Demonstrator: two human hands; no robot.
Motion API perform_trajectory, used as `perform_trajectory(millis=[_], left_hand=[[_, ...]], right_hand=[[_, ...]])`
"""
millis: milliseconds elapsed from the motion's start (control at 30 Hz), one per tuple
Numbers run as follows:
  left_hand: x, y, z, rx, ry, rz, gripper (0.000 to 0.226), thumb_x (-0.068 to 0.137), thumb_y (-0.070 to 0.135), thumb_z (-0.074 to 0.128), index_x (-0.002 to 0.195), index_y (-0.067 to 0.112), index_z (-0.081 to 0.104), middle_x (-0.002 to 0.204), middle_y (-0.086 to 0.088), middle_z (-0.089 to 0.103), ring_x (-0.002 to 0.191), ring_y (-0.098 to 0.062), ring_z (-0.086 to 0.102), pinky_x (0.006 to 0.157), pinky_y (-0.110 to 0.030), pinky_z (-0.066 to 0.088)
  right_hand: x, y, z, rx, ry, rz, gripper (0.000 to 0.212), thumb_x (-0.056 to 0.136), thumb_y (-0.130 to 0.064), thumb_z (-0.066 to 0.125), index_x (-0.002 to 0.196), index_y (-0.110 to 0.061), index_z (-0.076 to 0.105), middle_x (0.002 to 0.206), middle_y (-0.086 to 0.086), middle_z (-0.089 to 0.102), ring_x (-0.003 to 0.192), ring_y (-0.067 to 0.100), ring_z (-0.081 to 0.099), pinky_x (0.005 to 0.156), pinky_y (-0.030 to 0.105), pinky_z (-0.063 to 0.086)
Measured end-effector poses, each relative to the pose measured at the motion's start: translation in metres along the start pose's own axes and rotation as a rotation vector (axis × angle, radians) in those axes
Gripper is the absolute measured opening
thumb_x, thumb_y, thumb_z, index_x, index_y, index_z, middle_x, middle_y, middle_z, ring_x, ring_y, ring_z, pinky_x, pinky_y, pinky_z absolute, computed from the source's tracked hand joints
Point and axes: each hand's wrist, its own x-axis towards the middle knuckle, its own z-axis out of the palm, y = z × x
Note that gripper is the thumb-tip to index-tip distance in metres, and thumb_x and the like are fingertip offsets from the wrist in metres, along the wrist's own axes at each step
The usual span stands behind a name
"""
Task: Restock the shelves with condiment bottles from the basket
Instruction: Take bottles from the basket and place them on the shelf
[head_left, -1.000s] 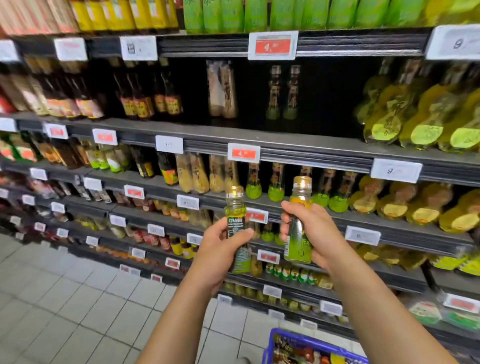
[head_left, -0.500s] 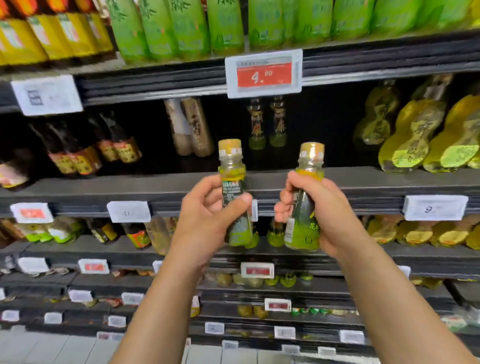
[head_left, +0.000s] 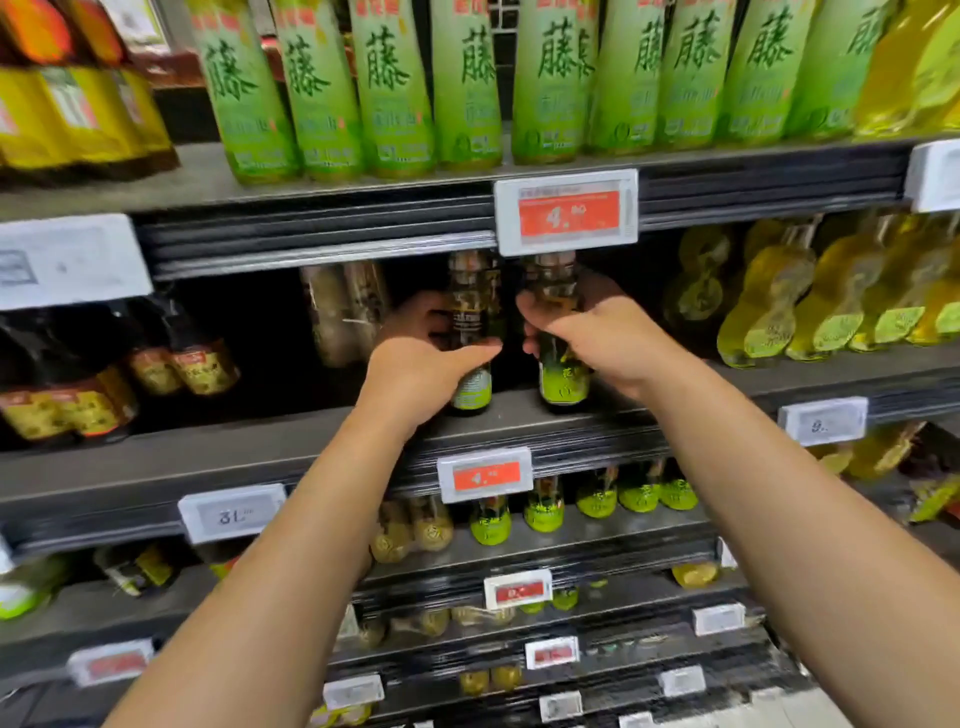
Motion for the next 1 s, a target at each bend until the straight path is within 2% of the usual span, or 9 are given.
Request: perform_trajectory(millis=[67,133,200,433,500,633,733,800,1000], left_hand=[[0.007,-0.007,0.0,-0.11,-0.035,0.081,0.048,0.063,0.027,0.094,0.098,0.032,0.062,0.098,0.004,0.074,0.087,-0.009,0.073,0.079,-0.034,0.061],[0.011,-0.014,-0.002,-0.121,-0.043,0.083,0.057,0.055,0.035,0.094,0.101,0.034,0.06,0.101,0.006,0.073,0.089,-0.006,0.072,0.077,-0.028,0.059],[0.017,-0.021,-0.003,-0.136,-0.06,0.075,0.065,0.047,0.045,0.091,0.102,0.034,0.059,0.103,0.003,0.073,0.093,-0.009,0.073,0.081,-0.032,0.06],[0.026,-0.033,-0.005,-0.171,-0.085,0.076,0.063,0.052,0.033,0.092,0.103,0.042,0.057,0.104,0.011,0.072,0.097,-0.005,0.071,0.09,-0.038,0.06],[0.027,-0.035,-0.003,-0.157,-0.077,0.075,0.062,0.058,0.027,0.092,0.105,0.043,0.055,0.11,0.012,0.07,0.101,-0.006,0.07,0.093,-0.04,0.058],[0.026,-0.031,-0.003,-0.05,-0.06,0.073,0.067,0.069,0.025,0.092,0.119,0.037,0.049,0.121,0.006,0.066,0.112,-0.013,0.065,0.101,-0.043,0.054],[0.019,-0.029,-0.006,0.057,-0.059,0.046,0.073,0.068,0.034,0.092,0.128,0.03,0.051,0.123,0.007,0.065,0.114,-0.013,0.063,0.1,-0.038,0.052],[0.011,-0.028,-0.011,0.126,-0.051,0.021,0.071,0.07,0.036,0.091,0.129,0.027,0.051,0.115,0.011,0.063,0.111,-0.012,0.062,0.096,-0.032,0.051],[-0.034,-0.031,-0.029,0.314,0.062,0.054,0.041,0.087,0.039,0.073,0.119,0.016,0.063,0.11,0.001,0.067,0.098,-0.013,0.064,0.088,-0.032,0.054]], right_hand=[[0.008,0.004,0.005,-0.008,0.004,-0.022,0.005,0.086,-0.029,0.074,0.084,-0.026,0.071,0.073,-0.003,0.069,0.065,0.018,0.066,0.066,0.032,0.056],[0.015,0.01,0.009,-0.025,0.025,-0.03,0.009,0.087,-0.029,0.072,0.087,-0.022,0.067,0.071,-0.005,0.068,0.064,0.018,0.065,0.066,0.03,0.053],[0.022,0.018,0.011,-0.062,0.055,-0.05,0.01,0.092,-0.024,0.072,0.088,-0.018,0.065,0.07,-0.006,0.068,0.062,0.015,0.065,0.064,0.026,0.053],[0.033,0.037,0.008,-0.153,0.137,-0.052,0.013,0.095,-0.017,0.071,0.094,-0.009,0.061,0.07,-0.007,0.07,0.063,0.013,0.066,0.067,0.024,0.053],[0.033,0.038,0.007,-0.187,0.125,-0.044,0.021,0.092,-0.023,0.072,0.098,-0.006,0.062,0.074,-0.003,0.071,0.069,0.015,0.069,0.073,0.026,0.054],[0.028,0.044,0.007,-0.352,0.081,0.022,0.024,0.089,-0.041,0.072,0.091,-0.017,0.07,0.085,-0.002,0.077,0.085,0.011,0.072,0.083,0.028,0.049],[0.016,0.044,0.002,-0.457,0.121,0.128,0.06,0.064,-0.063,0.078,0.112,-0.028,0.07,0.104,-0.01,0.075,0.099,0.009,0.07,0.088,0.028,0.052],[0.007,0.041,-0.003,-0.515,0.128,0.142,0.076,0.059,-0.064,0.082,0.124,-0.03,0.067,0.113,-0.012,0.074,0.105,0.007,0.068,0.095,0.032,0.055],[-0.028,0.034,-0.016,-0.932,0.144,0.22,0.07,0.07,-0.064,0.08,0.117,-0.014,0.064,0.114,0.0,0.067,0.104,0.018,0.064,0.094,0.04,0.055]])
